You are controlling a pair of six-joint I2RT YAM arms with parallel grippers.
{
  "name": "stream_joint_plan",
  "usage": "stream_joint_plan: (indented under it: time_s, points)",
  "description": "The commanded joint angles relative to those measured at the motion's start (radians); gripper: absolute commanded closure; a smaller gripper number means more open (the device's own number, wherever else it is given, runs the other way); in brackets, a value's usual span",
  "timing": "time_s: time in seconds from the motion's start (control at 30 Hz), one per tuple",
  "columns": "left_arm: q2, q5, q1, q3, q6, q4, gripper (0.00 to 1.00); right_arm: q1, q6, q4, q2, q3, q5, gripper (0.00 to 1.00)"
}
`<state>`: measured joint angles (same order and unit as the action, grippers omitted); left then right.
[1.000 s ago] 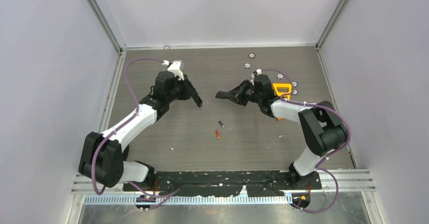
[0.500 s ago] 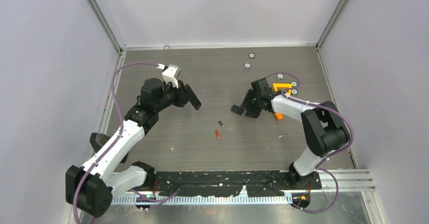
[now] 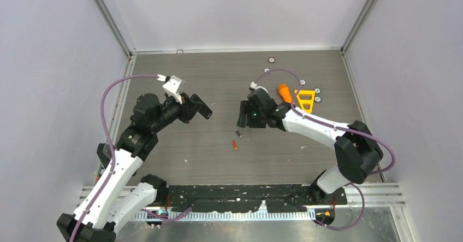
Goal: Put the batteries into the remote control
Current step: Place the battery cover at the center of the board, then pick up the battery from the center of the board.
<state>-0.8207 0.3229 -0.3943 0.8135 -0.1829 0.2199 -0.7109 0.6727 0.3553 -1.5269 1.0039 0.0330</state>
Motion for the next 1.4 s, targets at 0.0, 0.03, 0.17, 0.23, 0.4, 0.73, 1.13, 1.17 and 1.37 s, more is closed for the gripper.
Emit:
stream_joint_plan:
  time_s: [0.0,0.03,0.17,0.23,0.4,0.73,1.13,1.17,1.37]
  points:
    - [0.089,-0.058,-0.002,0.091,0.09,0.077,1.0,-0.093,-0.124,-0.046,-0.031,0.079,-0.046,0.38]
    - [0.108,-0.091,-0.002,0.092,0.094,0.087,1.0,-0.108,-0.132,-0.028,-0.043,0.105,-0.041,0.39]
    - [0.165,-0.162,-0.002,0.086,0.075,0.104,1.0,-0.205,-0.175,0.053,-0.116,0.191,0.087,0.45]
    - [0.183,-0.176,-0.002,0.083,0.06,0.112,1.0,-0.254,-0.181,0.089,-0.163,0.227,0.131,0.48]
    - [0.204,-0.197,-0.002,0.072,0.042,0.131,1.0,-0.298,-0.156,0.208,-0.241,0.294,0.204,0.56]
    - [0.209,-0.205,-0.002,0.033,0.028,0.104,1.0,-0.311,-0.134,0.308,-0.325,0.329,0.219,0.49]
    - [0.171,-0.166,-0.002,0.016,0.015,0.074,1.0,-0.312,-0.11,0.313,-0.371,0.311,0.185,0.67]
    - [0.166,-0.162,-0.002,0.018,0.014,0.075,1.0,-0.312,-0.108,0.309,-0.374,0.309,0.179,0.68]
    - [0.155,-0.148,-0.002,0.032,0.002,0.078,1.0,-0.312,-0.097,0.283,-0.381,0.273,0.174,0.68]
